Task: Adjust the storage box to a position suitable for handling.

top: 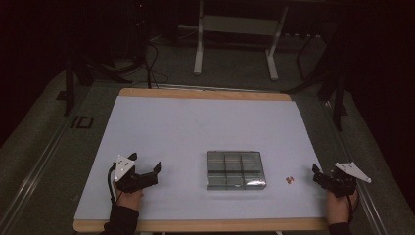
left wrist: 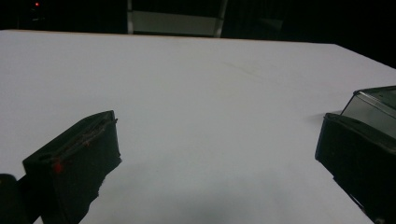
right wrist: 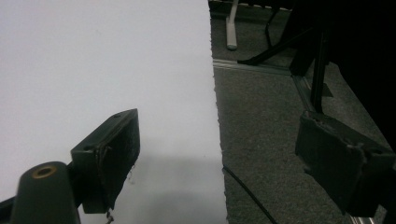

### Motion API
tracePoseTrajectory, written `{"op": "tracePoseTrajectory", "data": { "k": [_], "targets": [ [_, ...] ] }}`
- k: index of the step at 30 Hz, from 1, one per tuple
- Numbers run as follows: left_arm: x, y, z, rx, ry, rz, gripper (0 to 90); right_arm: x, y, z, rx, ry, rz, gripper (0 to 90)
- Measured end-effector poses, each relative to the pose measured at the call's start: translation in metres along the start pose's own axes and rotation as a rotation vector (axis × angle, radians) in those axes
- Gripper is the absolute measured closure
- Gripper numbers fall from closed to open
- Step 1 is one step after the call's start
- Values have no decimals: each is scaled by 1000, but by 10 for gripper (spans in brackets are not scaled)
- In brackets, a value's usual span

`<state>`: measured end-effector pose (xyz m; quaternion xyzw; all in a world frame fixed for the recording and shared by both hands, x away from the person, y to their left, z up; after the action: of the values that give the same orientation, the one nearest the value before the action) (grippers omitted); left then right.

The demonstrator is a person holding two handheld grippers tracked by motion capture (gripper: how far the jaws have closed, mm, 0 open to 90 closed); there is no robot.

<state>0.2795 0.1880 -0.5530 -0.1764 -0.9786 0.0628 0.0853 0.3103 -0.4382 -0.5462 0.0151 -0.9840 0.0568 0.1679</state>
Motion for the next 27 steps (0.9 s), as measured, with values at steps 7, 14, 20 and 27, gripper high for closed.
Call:
{"op": "tracePoseTrajectory", "data": {
  "k": [7,14,20,27],
  "targets": [
    [-1,0,0,0,8,-6,3,0,-2,0,-21,-4,-4,139],
    [-1,0,0,-2,12,6,3,-4,-1,0,-12,40,-27,139],
    [-2,-2,0,-20,21,-6,3,-6,-4,0,-37,61,-52,140],
    [-4,-4,-1,-33,49,15,3,-7,-4,0,-54,90,-76,139]
  ]
}}
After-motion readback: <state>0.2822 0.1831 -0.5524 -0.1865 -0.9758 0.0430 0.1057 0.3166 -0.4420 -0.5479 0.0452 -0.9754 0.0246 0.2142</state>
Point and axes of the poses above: each handheld gripper's, and its own axes: x roughly backward along the jaws, z roughly out of its underside, y roughly to its left, the point moved 2 cm from there along -x, roughly forward along the jaws, and after that the axes turned 9 degrees about -y, right-handed, at the moved point
